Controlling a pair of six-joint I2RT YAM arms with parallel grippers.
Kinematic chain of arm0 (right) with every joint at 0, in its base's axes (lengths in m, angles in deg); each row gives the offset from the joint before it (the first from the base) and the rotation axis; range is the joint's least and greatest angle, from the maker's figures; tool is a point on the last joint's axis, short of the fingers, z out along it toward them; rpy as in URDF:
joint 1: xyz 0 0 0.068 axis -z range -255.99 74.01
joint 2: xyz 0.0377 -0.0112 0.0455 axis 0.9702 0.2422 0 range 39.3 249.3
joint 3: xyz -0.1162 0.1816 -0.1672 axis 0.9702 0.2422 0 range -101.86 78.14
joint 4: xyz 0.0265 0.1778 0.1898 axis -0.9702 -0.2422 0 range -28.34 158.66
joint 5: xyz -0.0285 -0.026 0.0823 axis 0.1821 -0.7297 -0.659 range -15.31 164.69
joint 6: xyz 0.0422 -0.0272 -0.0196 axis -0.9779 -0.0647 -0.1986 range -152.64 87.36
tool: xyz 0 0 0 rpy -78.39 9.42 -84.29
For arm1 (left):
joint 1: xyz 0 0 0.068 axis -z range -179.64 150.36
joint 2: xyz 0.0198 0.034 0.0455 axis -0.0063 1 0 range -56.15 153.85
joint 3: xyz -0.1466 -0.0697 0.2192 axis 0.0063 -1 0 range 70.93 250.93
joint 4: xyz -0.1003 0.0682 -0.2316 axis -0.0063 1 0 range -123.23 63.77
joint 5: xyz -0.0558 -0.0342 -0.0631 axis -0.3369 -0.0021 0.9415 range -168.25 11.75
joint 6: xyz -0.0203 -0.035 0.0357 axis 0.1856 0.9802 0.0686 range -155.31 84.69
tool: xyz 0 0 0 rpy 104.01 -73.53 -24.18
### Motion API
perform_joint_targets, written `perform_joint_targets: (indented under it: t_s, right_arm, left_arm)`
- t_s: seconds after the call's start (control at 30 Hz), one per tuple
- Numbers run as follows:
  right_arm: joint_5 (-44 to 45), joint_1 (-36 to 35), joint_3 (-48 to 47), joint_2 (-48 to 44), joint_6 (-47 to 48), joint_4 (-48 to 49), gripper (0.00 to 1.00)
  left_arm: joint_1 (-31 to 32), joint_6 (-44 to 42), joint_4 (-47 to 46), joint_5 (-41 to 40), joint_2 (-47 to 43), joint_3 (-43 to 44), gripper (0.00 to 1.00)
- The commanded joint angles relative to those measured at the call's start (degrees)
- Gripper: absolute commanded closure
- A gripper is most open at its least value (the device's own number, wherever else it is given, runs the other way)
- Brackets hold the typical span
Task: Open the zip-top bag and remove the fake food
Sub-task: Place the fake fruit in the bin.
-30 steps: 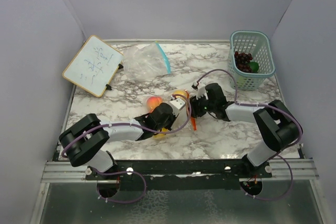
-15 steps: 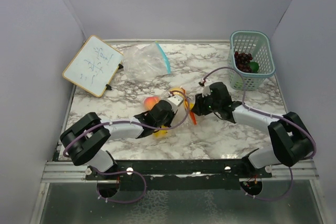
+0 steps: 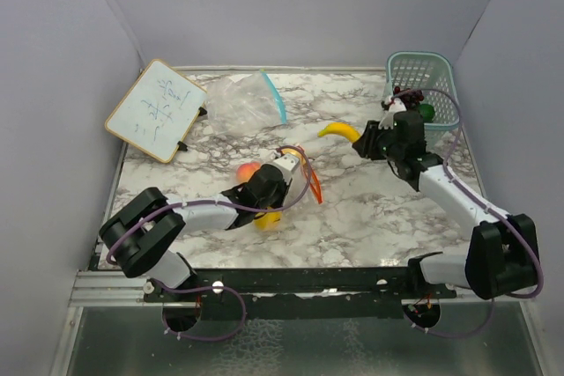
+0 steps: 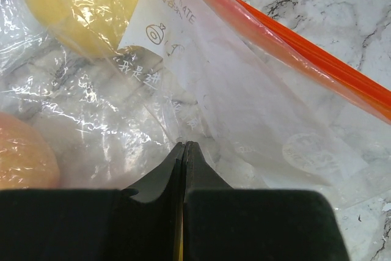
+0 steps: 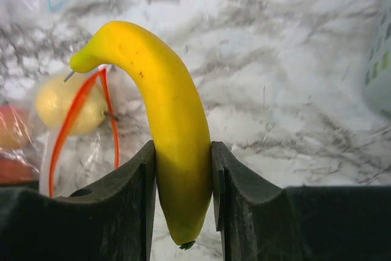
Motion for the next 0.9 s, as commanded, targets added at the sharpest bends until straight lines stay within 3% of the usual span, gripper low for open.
perform_joint_targets:
  t_s: [0.0,0.2,0.33,0.6,0.67,0.77,0.87]
  right_arm:
    - [1.97,5.37,-9.59,-0.55,-0.19,-1.48,0.76]
    - [3.47,16.13,-19.31,3.6,-1.62,-1.82,0.75]
    - [6.05,23.16,-20.8,5.02,-3.69,0.81,0.75]
    - [16.27,24.74,-20.41,10.1,-2.13,4.53,0.69]
    - [16.87,24.74,-20.27,11.36,-2.21,5.58,0.59]
    - [16.07,24.74,-19.57,11.18,-1.86,7.65,0.33]
    - [15.26,24.74,-19.18,8.76,-0.8,8.37,0.24]
  left_arm:
    - [-0.14,0.46,0.73,1.75,-1.1,-1.98,1.0]
    - [-0.15,-0.47,-0.43,3.93,-2.67,-3.04,1.0]
    - [-0.19,-2.07,-2.62,7.41,-4.24,-4.22,1.0]
    - [-0.19,-5.79,-7.37,16.33,-6.36,-6.15,1.0]
    - [-0.13,-6.06,-9.13,19.31,-7.47,-7.05,1.0]
    - [-0.12,-6.24,-10.03,21.03,-8.24,-7.74,1.0]
    - [-0.12,-6.6,-9.58,21.27,-7.77,-7.5,1.0]
